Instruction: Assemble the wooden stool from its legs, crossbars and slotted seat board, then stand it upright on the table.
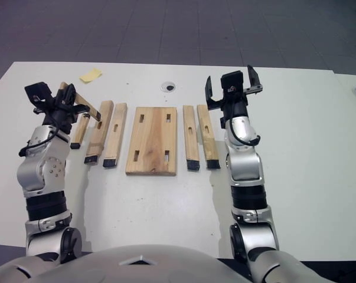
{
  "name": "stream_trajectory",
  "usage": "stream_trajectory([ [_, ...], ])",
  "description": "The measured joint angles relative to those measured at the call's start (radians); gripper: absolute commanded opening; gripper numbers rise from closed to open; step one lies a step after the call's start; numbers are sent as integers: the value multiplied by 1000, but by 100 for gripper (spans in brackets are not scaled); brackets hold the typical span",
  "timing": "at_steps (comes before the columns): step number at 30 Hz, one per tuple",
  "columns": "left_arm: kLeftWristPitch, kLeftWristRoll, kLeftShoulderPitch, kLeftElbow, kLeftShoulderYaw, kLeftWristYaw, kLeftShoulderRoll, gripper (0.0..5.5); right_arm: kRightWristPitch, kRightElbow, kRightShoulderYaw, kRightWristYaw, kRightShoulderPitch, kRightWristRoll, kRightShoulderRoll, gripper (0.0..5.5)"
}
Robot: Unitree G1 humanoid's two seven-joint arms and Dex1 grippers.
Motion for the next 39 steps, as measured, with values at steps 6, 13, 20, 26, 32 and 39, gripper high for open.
stream_trajectory([
  [6,-33,13,4,47,-1,-18,-10,42,-1,7,2,6,-1,1,0,540],
  [13,-48,32,24,36,-5,-26,-9,42,-1,5,0,15,-1,3,-1,540],
  [20,-20,31,45,-1,4,-25,-3,42,2,-13,0,15,4,2,-1,540],
  [26,4,31,64,-34,5,-26,0,42,15,-35,1,15,26,2,0,540],
  [32,-3,39,71,-29,-15,-30,0,42,34,-55,1,13,30,2,3,540],
  [39,-58,98,75,5,-58,-47,22,42,42,-65,1,12,34,2,9,540],
])
